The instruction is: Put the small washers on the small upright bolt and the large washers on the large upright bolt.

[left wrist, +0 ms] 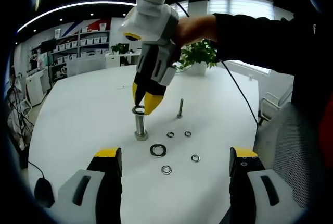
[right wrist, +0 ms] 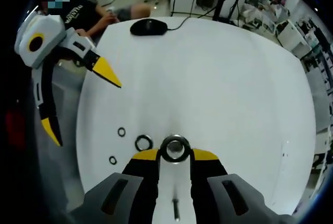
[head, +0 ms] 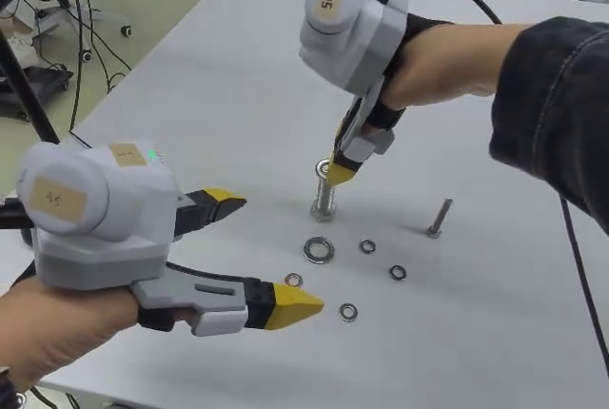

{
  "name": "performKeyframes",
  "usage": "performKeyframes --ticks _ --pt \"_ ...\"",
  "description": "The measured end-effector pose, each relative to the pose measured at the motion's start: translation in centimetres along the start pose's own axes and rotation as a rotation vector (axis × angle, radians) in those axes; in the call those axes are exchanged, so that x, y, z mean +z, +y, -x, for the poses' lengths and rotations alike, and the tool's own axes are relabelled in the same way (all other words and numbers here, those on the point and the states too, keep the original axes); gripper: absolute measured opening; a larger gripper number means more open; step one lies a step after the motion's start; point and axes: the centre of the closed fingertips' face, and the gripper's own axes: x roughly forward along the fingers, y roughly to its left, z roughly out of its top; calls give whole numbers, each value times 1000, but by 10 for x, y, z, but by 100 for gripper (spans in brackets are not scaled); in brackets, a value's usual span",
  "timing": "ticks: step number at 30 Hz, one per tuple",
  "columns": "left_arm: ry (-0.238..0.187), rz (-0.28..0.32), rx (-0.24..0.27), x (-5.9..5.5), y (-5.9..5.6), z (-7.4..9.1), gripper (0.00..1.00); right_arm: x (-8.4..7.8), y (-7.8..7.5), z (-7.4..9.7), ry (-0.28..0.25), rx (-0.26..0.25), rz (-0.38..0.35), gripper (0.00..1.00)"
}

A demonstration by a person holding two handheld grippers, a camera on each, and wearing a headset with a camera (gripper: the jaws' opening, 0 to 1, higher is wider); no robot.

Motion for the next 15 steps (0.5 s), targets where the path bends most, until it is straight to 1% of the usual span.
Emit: performKeyframes --ticks 9,15 --pt "2 6 0 -2 -2 2 85 -3 0 -9 22 19 -6 23" --pt "6 7 -4 -3 -3 1 85 -6 4 -17 35 28 -13 23"
